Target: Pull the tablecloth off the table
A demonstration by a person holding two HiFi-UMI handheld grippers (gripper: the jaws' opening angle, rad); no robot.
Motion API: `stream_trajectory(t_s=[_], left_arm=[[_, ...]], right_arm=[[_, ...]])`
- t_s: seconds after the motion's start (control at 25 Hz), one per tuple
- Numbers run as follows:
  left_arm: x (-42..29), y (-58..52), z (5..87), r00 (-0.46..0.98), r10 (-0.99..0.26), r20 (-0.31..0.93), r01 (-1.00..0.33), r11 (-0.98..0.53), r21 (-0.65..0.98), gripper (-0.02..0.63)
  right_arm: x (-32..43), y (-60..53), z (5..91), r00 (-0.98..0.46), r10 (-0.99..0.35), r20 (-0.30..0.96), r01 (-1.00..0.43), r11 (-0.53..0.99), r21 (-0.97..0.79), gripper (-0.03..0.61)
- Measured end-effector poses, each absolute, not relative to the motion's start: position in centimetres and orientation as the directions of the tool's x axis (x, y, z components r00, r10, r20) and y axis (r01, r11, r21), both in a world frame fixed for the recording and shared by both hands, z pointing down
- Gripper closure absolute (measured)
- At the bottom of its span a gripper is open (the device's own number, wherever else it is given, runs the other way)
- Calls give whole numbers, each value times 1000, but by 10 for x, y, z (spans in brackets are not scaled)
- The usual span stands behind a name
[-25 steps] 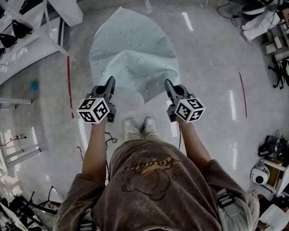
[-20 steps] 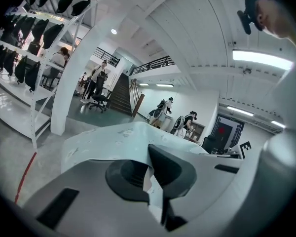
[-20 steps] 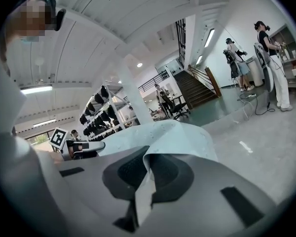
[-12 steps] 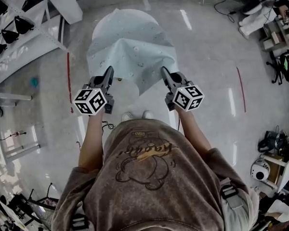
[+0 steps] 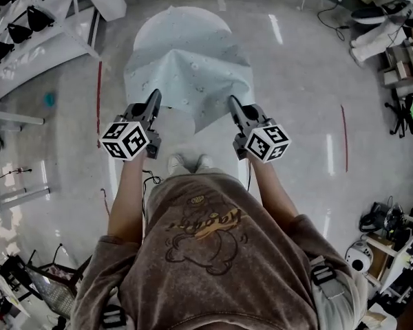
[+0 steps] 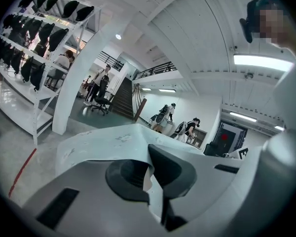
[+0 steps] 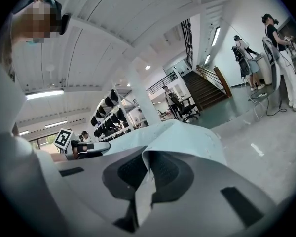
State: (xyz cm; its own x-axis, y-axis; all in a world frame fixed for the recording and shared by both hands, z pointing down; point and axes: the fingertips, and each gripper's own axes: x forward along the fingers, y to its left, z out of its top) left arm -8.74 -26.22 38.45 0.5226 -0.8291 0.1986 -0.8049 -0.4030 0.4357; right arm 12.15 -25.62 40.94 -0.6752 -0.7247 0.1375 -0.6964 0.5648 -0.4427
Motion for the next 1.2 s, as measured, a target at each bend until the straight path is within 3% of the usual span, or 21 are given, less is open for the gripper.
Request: stream_trajectory(t_s=[0.64, 1.2], left_arm=[[-95, -252, 390, 500, -843, 199, -814, -379, 439, 594], [-126, -178, 383, 518, -839, 166, -802, -408, 437, 594]], right_arm=[[117, -254, 426, -685, -713, 151, -685, 559, -467, 569], [86, -183, 410, -657, -737, 158, -716, 544, -437, 569]])
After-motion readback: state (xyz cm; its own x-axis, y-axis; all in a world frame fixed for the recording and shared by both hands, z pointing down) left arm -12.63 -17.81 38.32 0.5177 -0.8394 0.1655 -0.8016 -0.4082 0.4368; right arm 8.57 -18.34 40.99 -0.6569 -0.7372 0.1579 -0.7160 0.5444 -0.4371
